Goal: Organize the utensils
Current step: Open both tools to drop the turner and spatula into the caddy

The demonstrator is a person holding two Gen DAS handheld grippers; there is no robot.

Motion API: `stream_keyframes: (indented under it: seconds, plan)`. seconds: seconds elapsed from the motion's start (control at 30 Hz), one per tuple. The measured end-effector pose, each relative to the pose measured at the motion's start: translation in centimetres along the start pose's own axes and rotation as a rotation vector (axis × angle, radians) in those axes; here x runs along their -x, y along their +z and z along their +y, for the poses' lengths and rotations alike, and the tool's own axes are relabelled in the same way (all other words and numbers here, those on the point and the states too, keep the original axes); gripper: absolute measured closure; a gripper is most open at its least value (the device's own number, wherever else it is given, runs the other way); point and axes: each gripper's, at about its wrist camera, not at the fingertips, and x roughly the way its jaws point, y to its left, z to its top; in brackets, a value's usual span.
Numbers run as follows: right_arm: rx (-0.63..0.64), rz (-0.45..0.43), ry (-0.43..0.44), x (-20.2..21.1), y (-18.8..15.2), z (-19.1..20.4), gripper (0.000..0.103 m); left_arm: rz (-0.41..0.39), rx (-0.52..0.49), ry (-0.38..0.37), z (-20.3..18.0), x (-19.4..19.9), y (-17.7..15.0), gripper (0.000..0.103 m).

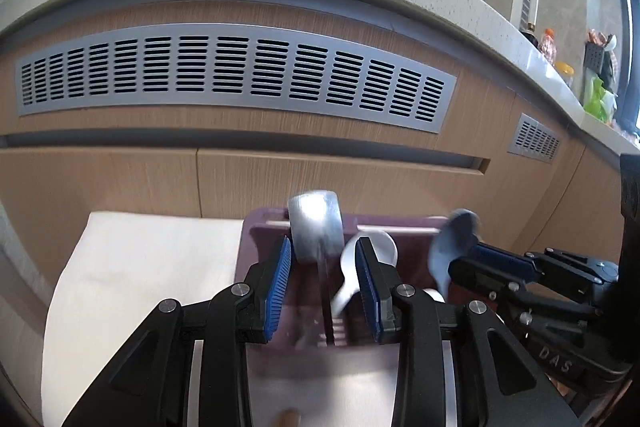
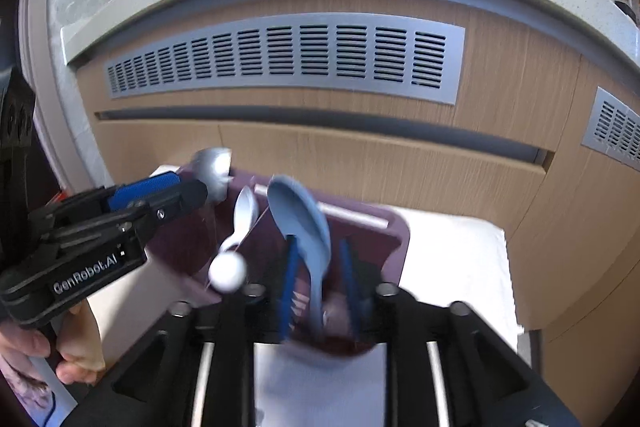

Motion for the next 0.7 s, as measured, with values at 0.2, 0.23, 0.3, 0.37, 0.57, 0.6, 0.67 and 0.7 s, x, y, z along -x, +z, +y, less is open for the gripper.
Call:
stream_keyframes:
  seconds: [0.2, 0.23, 0.3, 0.37, 0.57, 0.6, 0.67, 0.7]
  plan:
    - [-0.029, -0.051, -0.017, 4.3, -1.5, -0.5, 0.048, 0.002, 0.023, 0.033, 0.9, 5.1, -0.1, 0.053]
    - [-0.035, -0.058, -0.023, 5.0, -1.8, -0.7, 0.040, 0.012, 0.022, 0.043, 1.0, 5.8, -0.3, 0.053]
    - [-0.043, -0.054, -0.058, 6.3, -2.5, -1.1, 0.031, 0.033, 0.021, 0.064, 1.3, 7.5, -1.3, 0.051]
    - [-0.037, -0.020, -0.098, 7.2, -3.5, -1.4, 0.027, 0.053, 0.015, 0.083, 1.6, 8.8, -2.3, 0.043]
    - [-0.037, 0.066, -0.214, 8.4, -7.4, -2.5, 0.004, 0.143, 0.003, 0.112, 2.4, 11.2, -6.6, 0.040]
    - [-0.037, 0.081, -0.225, 8.4, -8.1, -2.7, 0.004, 0.167, 0.007, 0.112, 2.5, 11.4, -7.4, 0.040]
    - [-0.047, 0.127, -0.217, 8.4, -9.6, -2.6, 0.003, 0.199, 0.012, 0.124, 2.9, 11.8, -8.9, 0.040]
    - [-0.053, 0.150, -0.202, 8.3, -10.3, -2.6, 0.003, 0.207, 0.011, 0.129, 3.0, 11.9, -9.5, 0.040]
